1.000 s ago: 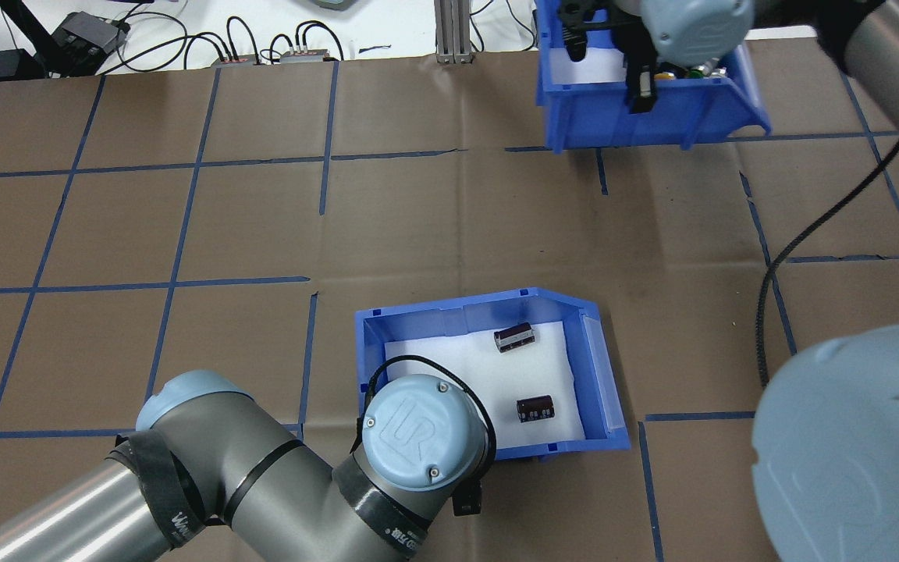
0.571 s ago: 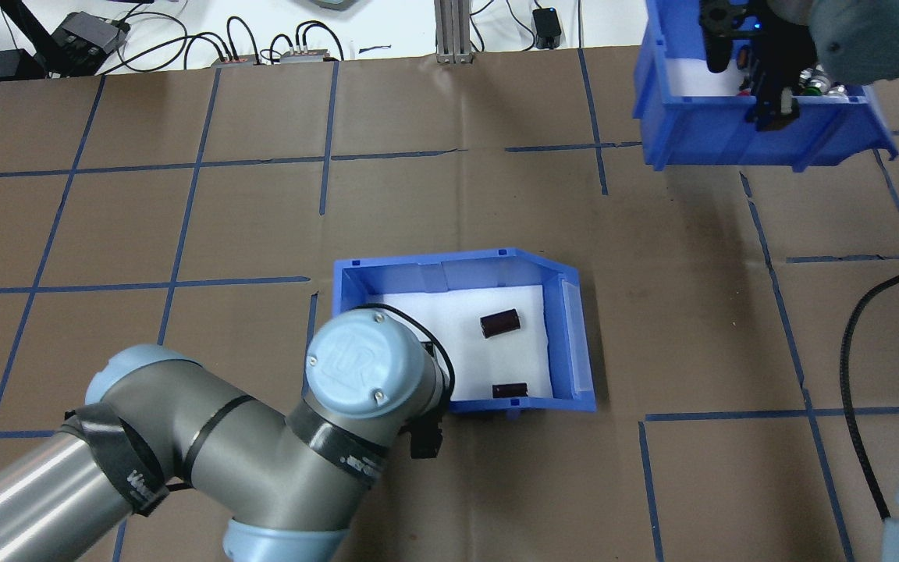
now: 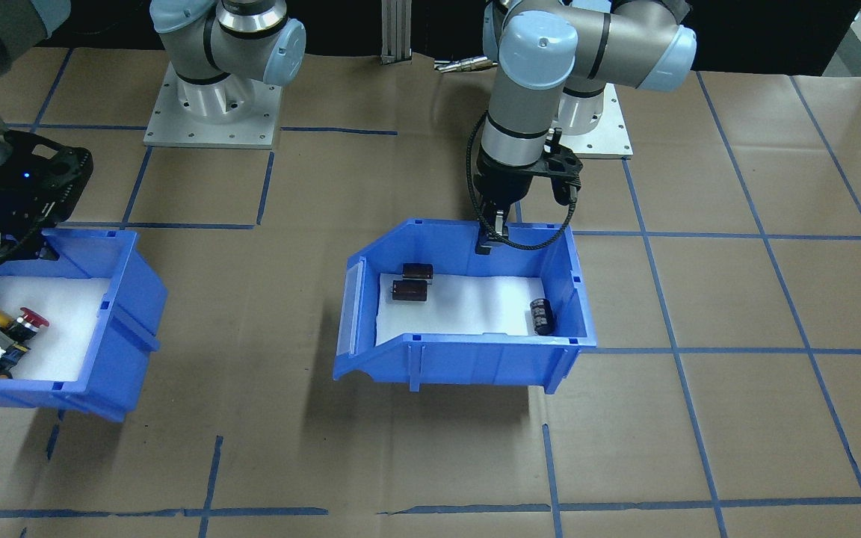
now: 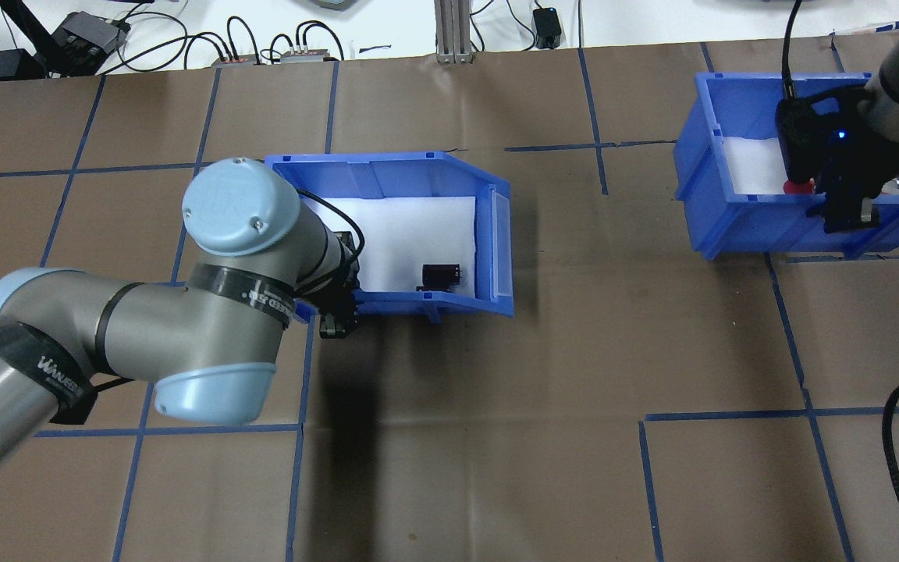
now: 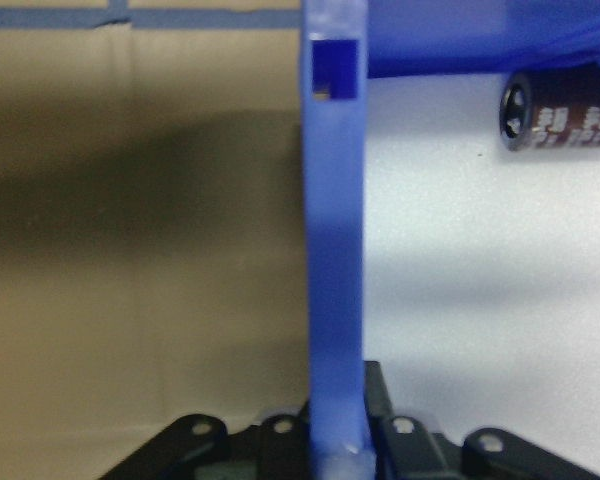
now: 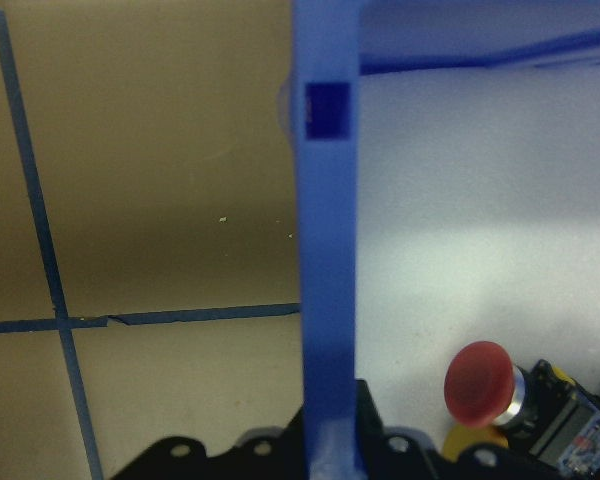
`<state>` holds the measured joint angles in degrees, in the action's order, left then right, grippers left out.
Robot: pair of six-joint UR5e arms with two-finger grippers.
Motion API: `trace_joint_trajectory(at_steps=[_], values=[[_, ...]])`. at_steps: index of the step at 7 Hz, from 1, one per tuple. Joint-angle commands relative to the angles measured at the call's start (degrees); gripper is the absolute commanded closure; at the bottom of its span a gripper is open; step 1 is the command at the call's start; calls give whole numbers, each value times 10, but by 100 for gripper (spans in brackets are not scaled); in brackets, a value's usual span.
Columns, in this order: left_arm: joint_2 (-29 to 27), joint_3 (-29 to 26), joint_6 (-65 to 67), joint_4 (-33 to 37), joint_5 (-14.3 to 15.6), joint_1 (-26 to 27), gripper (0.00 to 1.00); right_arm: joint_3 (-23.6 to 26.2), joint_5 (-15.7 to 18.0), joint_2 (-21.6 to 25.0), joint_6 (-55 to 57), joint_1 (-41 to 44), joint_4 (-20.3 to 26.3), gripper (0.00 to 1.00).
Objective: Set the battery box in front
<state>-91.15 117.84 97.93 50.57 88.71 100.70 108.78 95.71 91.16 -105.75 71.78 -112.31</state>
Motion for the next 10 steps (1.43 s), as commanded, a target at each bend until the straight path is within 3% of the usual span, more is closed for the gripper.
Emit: trace_joint_trajectory(at_steps=[1, 3, 4, 10], values=[[-80, -81, -25, 5, 1, -18, 100, 86, 2, 58, -13, -2, -24, 100], [-167, -174, 2, 9, -4, 8, 100, 103, 0, 62, -13, -1, -23, 100], [-199, -190, 43, 6, -2, 36, 100, 104, 1, 62, -17, -1, -23, 100], [-254, -242, 100, 0, -4, 79, 95, 126, 3, 68, -24, -1, -24, 100]])
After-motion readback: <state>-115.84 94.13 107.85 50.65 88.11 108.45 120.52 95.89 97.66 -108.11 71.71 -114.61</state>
